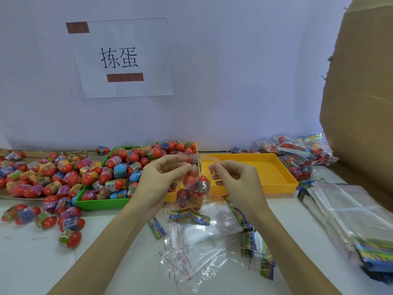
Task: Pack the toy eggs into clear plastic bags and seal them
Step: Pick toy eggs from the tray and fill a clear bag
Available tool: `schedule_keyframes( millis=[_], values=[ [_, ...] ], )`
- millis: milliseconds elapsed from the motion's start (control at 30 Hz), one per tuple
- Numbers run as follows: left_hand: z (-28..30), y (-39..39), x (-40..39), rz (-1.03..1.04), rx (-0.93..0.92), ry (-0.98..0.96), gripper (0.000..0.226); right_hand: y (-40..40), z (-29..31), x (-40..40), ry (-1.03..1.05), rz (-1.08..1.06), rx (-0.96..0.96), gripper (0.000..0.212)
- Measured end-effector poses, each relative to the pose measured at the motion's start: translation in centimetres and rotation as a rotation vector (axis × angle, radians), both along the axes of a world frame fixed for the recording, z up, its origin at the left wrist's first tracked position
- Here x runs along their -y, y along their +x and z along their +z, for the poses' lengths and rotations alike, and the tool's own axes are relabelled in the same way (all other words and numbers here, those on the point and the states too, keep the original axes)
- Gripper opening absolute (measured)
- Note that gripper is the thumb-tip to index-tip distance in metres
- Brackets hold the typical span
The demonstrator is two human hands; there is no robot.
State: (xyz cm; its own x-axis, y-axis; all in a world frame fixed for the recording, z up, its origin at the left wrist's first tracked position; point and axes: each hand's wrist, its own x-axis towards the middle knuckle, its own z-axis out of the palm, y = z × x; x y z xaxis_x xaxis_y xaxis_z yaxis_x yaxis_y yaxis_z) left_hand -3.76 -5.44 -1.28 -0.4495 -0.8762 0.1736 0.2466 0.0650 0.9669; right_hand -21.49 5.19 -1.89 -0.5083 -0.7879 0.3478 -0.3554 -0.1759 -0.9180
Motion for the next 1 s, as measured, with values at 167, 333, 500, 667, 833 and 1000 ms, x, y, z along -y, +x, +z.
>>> schedule_keyframes(
  millis=[167,333,500,667,833,1000],
  values=[
    [0.3,0.2,0.0,-0.086,-0.047,0.156,0.023,0.1,-0.1,0.2,0.041,-0.067,0.08,0.025],
    [0.6,-0.1,-0.6,-0.097,0.022,0.134,0.02,0.6,0.4,-0.3,-0.133,-0.232,-0.237,0.021],
    [0.6,-0.3,-1.1,-0.115,0.119,0.009,0.024,1.2,0.2,-0.1,-0.404,-0.085,-0.605,0.019],
    [0.6,-0.3,-1.6,-0.11,0.22,-0.175,0.013,1.5,-0.7,0.4,-0.327,-0.106,-0.702,0.022],
    [0.5,-0.6,-2.0,-0.1,0.28,-0.278,0.013,1.3,-0.7,0.3,-0.302,-0.149,-0.691,0.022],
    [0.8,-0.6,-2.1,-0.122,0.285,-0.283,0.021,1.2,-0.6,0.2,-0.268,-0.204,-0.703,0.028]
  ],
)
